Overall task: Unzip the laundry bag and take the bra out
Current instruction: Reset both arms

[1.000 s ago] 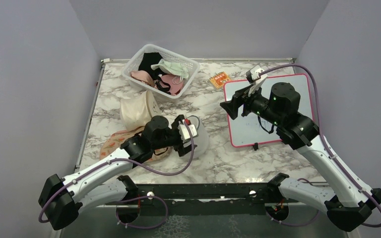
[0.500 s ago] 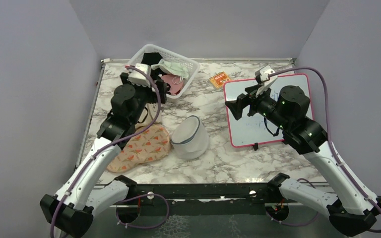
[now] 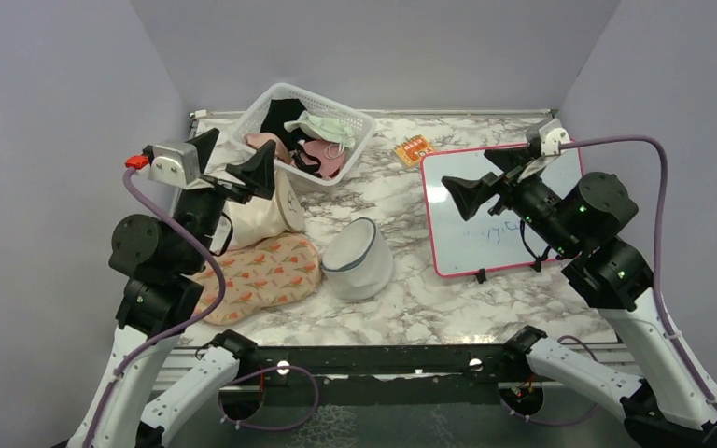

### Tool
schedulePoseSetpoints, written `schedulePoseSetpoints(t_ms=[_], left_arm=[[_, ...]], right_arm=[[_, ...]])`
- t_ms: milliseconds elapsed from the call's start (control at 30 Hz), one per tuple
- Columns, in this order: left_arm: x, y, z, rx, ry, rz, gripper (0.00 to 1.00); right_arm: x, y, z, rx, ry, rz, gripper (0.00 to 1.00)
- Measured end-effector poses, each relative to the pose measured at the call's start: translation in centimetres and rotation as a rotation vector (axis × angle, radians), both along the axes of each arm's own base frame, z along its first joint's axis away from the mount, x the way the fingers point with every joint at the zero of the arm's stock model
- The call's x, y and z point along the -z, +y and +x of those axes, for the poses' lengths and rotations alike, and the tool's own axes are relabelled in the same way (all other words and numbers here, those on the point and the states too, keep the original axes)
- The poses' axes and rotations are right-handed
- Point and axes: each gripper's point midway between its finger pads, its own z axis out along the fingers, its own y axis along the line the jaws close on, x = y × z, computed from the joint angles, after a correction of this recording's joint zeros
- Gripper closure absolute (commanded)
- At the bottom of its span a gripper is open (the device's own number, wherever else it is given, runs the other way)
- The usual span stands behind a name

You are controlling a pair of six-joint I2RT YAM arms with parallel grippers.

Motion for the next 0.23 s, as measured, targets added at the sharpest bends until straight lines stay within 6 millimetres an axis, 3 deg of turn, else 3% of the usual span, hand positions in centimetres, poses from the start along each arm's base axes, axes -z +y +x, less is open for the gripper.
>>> schedulePoseSetpoints(t_ms=[233], left_arm=[[1.7,0.3,-0.3,-0.012,0.026,0.035,0.02]], right_arm=[[-2.5,-0.9,-0.8,0.018,-0.045,0.054,0.0]])
